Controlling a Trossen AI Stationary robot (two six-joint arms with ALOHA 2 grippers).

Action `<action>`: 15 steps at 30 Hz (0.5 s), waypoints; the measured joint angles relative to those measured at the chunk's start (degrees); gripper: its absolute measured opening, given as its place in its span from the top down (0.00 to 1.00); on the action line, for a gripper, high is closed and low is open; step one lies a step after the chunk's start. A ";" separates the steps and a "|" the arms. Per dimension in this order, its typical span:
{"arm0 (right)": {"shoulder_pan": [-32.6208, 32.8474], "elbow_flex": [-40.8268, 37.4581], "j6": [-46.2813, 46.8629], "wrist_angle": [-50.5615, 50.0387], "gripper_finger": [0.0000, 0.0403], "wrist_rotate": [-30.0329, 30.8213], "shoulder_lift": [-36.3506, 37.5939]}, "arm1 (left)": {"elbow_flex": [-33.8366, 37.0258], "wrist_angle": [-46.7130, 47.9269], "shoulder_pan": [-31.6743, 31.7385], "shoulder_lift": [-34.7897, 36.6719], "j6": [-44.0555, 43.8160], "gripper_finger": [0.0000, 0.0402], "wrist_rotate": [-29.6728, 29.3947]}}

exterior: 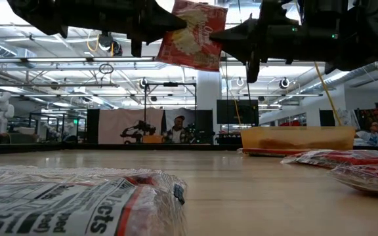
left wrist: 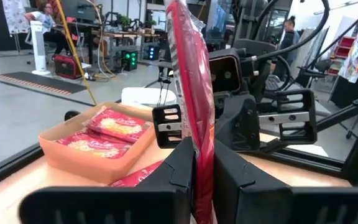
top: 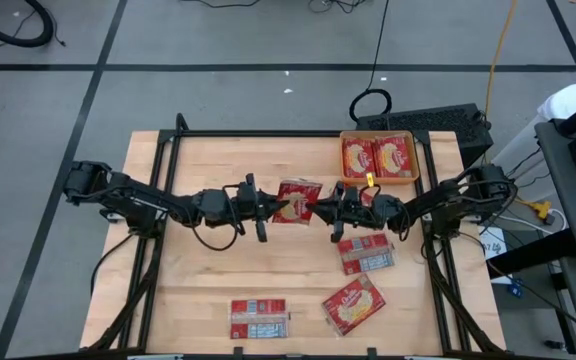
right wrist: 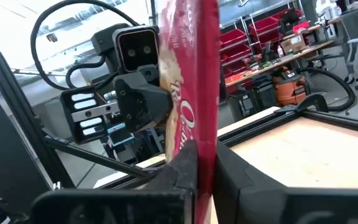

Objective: Sort popcorn bags into baskets
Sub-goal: Put the red popcorn bag into the orange bin

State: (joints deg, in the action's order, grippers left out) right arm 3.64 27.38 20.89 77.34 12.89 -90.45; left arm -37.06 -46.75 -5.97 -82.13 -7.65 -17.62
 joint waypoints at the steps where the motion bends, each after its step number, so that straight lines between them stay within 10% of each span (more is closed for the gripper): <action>1: -0.32 0.00 -0.04 -0.28 0.96 -0.18 0.13 | 0.00 0.06 -0.02 0.00 -0.11 0.89 0.00; 15: -9.32 -0.01 -2.98 -30.84 0.99 -2.34 17.65 | 0.00 11.16 -0.05 1.26 -3.45 0.36 -8.81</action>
State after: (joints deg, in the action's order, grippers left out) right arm -5.69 27.36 17.91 46.51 10.55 -72.79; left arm -37.06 -35.59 -6.02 -80.87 -11.10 -26.43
